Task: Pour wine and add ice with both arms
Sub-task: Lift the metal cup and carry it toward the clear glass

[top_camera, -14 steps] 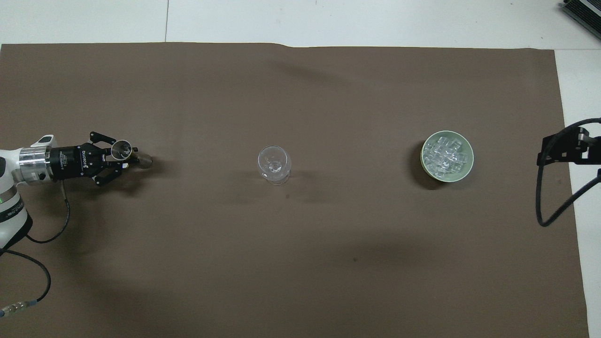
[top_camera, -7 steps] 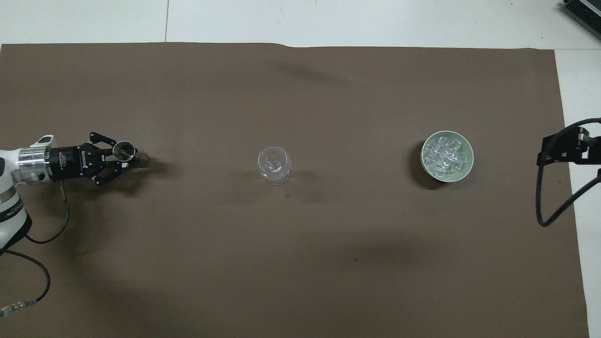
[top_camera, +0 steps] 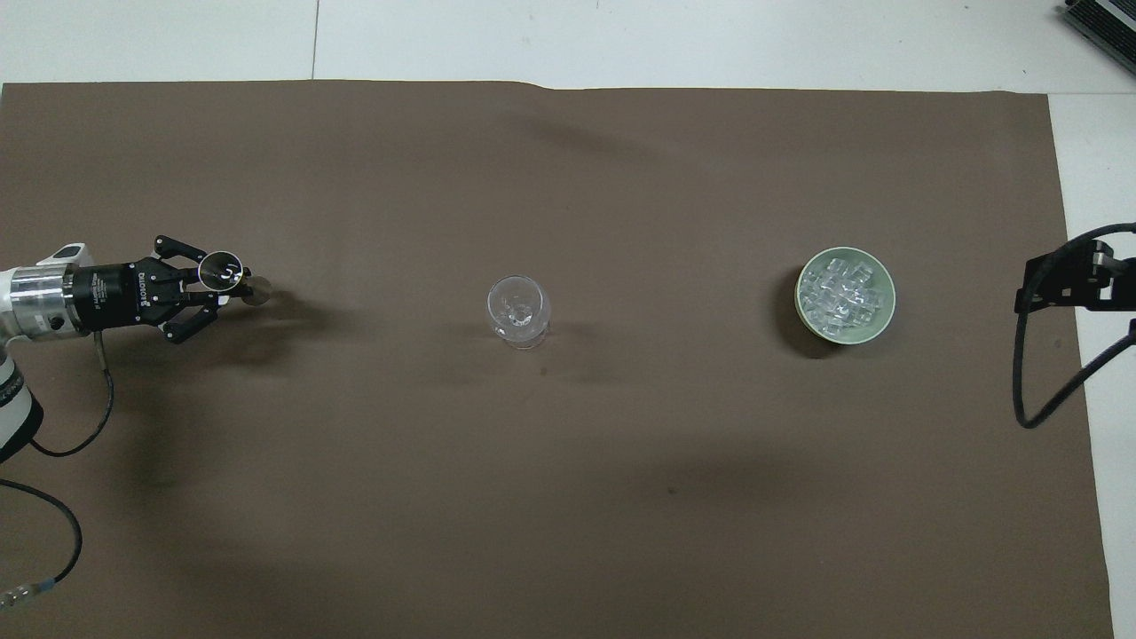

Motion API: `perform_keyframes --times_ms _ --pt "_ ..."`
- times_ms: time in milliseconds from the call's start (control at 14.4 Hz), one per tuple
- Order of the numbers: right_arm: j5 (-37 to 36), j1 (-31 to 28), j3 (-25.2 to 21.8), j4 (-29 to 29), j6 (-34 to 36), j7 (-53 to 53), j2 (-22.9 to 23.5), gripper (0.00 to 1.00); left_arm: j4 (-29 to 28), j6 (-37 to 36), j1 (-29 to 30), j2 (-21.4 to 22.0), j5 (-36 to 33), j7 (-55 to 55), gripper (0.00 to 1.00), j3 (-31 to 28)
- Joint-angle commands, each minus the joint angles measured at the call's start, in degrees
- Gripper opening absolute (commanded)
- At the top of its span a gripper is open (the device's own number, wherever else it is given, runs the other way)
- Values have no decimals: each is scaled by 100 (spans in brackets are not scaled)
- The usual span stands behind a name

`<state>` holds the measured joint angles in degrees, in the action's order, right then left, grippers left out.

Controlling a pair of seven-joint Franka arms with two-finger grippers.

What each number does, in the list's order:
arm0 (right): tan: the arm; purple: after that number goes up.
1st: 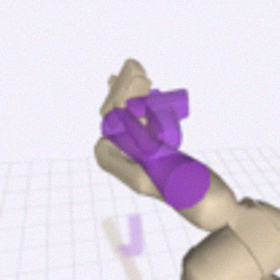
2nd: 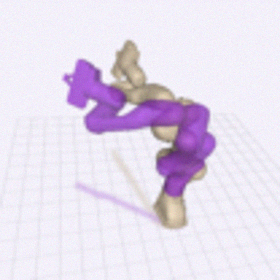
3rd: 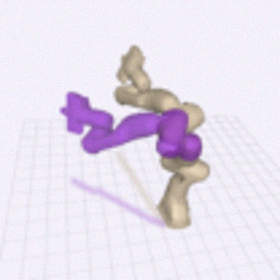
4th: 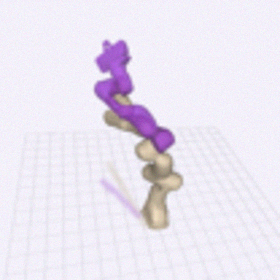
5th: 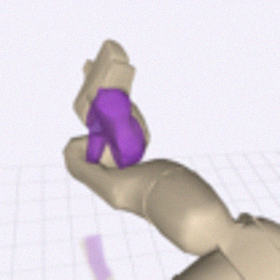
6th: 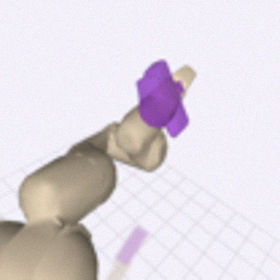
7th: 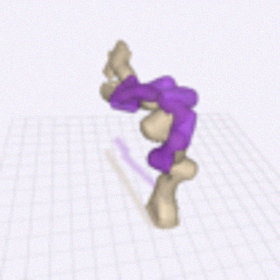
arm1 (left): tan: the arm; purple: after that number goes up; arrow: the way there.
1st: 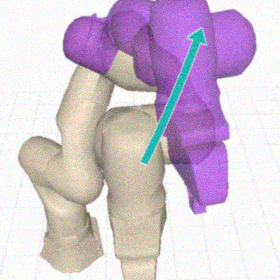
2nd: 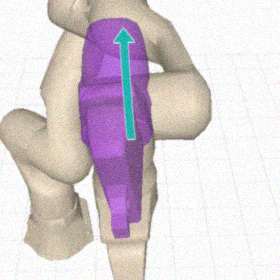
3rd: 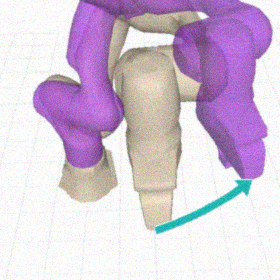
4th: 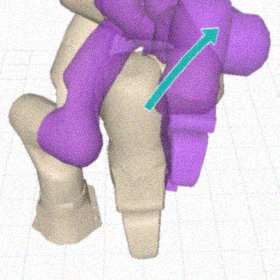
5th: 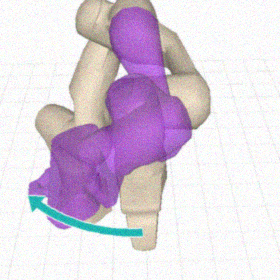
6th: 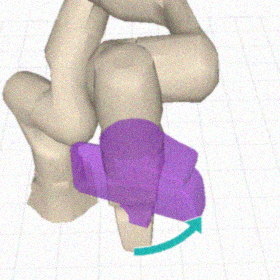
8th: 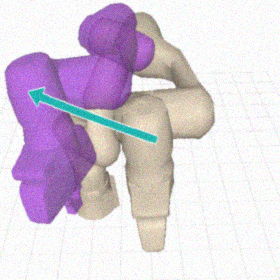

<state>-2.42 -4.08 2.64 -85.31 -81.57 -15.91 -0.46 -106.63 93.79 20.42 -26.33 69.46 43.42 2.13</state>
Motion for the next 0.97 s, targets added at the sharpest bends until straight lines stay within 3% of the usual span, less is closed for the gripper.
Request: perform_keyframes --times_ms 0,417,902 --pt "31 -32 17 -47 -96 97 -25 100 -103 252 -502 557 129 622 0 -82" --pt "31 -32 17 -47 -96 97 -25 100 -112 1044 -1478 1314 120 1994 0 -90" --pt "31 -32 17 -47 -96 97 -25 100 -174 1264 -2138 1578 138 2144 0 -82"
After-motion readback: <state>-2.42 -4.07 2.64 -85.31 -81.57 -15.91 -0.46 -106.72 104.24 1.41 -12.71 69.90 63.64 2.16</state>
